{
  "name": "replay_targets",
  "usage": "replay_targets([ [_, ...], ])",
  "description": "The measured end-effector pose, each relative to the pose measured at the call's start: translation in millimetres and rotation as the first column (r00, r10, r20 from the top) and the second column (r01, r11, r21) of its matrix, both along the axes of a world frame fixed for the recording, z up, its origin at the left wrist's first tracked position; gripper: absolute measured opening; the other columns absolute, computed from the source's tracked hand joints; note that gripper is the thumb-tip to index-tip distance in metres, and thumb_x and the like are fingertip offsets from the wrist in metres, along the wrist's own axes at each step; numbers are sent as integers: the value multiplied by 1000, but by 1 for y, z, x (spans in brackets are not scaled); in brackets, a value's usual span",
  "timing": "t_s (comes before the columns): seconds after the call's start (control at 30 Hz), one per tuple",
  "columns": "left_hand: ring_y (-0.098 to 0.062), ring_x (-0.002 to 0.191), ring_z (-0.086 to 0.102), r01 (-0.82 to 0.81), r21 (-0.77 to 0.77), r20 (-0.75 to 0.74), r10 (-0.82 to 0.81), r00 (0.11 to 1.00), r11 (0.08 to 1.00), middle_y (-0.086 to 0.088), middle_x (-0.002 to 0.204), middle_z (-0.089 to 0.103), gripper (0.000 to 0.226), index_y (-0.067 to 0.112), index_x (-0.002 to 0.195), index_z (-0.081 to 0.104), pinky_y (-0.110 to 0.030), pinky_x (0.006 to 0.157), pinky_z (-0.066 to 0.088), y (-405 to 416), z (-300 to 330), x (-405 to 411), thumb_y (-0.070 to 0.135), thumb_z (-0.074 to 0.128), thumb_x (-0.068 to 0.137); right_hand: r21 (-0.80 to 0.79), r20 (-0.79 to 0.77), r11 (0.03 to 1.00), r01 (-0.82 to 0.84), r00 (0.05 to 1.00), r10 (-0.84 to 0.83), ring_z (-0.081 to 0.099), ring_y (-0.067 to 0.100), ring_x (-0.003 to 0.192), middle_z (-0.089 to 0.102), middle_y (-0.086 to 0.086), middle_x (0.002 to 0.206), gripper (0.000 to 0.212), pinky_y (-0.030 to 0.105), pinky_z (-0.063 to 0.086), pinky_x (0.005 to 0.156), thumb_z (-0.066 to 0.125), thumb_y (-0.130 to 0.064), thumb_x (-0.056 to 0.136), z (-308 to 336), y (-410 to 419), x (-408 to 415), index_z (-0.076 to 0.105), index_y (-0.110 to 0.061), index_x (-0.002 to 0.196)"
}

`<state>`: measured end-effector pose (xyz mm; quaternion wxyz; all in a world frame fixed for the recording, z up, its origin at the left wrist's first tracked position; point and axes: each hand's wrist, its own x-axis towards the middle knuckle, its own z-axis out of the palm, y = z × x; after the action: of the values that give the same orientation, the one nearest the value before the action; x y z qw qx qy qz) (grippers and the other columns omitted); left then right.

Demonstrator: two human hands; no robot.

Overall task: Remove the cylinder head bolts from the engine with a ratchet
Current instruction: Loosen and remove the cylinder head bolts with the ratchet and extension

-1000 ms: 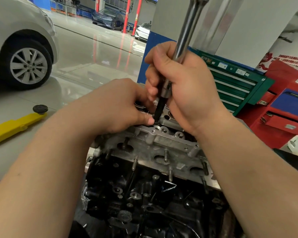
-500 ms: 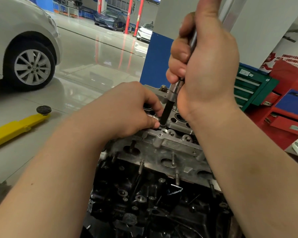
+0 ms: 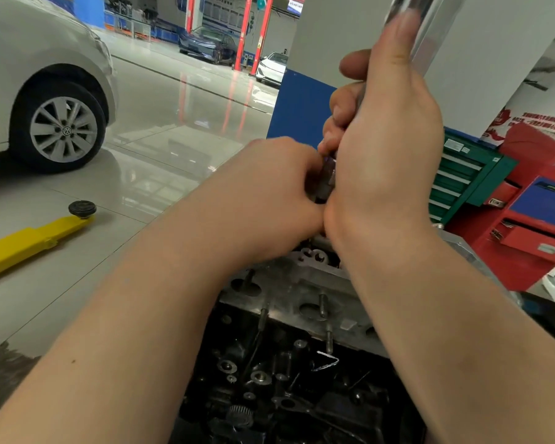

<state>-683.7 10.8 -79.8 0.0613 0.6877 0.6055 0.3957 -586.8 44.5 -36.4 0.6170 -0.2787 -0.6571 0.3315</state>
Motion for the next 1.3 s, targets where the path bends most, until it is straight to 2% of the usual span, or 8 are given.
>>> replay_targets([
  [0.2, -8, 68, 58, 17, 144, 315, -62, 947, 990, 8, 76, 65, 5, 21, 91, 59, -29, 58, 43, 11, -2, 30, 18, 62, 89, -4, -68, 998, -65, 996, 65, 53, 20, 71, 58, 9, 77, 35, 39, 46, 69, 46, -33, 109, -2, 4, 13, 66, -15, 88],
  [0.37, -7, 54, 45, -18, 191, 719, -127, 683, 981, 15, 57, 51, 30, 33, 70, 47, -32, 59, 36, 22, -9, 52, 43, 60, 95, 76, 56, 997, -4, 998, -1, 57, -1, 73, 63, -9, 79, 27, 13, 46, 67, 57, -33, 104, 17, 8, 32, 68, -8, 98],
  [0.53, -12, 56, 42, 46, 136, 739, -133, 660, 990, 11, 62, 48, 37, 22, 75, 50, -38, 62, 38, 31, -7, 45, 56, 60, 85, 436, 264, 889, -141, 964, 23, 55, -9, 91, 64, -9, 103, 14, 9, 42, 80, 50, -21, 106, 94, 27, 45, 62, -14, 110],
  [0.73, -15, 49, 30, 360, 143, 860, -296, 416, 922, 4, 57, 40, 28, 27, 63, 50, -30, 49, 28, 32, -3, 32, 34, 66, 85, 379, 772, 868, -320, 627, -106, 63, 22, 116, 72, 3, 122, 37, 35, 50, 96, 49, -32, 108, 137, 39, 28, 77, -7, 102],
  [0.9, -17, 61, 57, 15, 194, 744, -157, 649, 981, 2, 70, 60, 23, 21, 87, 60, -33, 63, 48, 24, -3, 45, 42, 64, 95, 450, 792, 880, -151, 523, -315, 56, 10, 61, 64, -6, 64, 60, 30, 47, 61, 38, -50, 107, 133, 36, 21, 74, -14, 75],
  [1.0, -23, 76, 62, -131, 321, 729, -156, 667, 938, -1, 86, 64, 15, 34, 96, 61, -38, 68, 52, 22, -2, 58, 49, 59, 95, 678, 703, 735, 11, 282, -653, 48, 16, 57, 53, -2, 62, 63, 29, 35, 55, 32, -66, 100, 132, 28, 8, 59, -27, 59],
  [1.13, -11, 56, 39, -30, 328, 703, -222, 676, 944, 3, 65, 43, 47, 15, 80, 47, -24, 52, 34, 32, -4, 55, 57, 55, 100, 565, 752, 822, 74, 364, -550, 50, 6, 43, 55, -9, 46, 72, 29, 33, 53, 43, -86, 82, 133, 24, 9, 46, -20, 52],
  [1.3, -15, 46, 23, 296, 282, 812, -391, 433, 913, 5, 55, 31, 50, 27, 61, 41, -23, 44, 24, 41, 11, 41, 64, 67, 82, 490, 851, 819, -298, 367, -376, 48, 6, 54, 54, -11, 58, 57, 31, 36, 56, 52, -76, 87, 139, 18, 39, 56, -22, 68],
])
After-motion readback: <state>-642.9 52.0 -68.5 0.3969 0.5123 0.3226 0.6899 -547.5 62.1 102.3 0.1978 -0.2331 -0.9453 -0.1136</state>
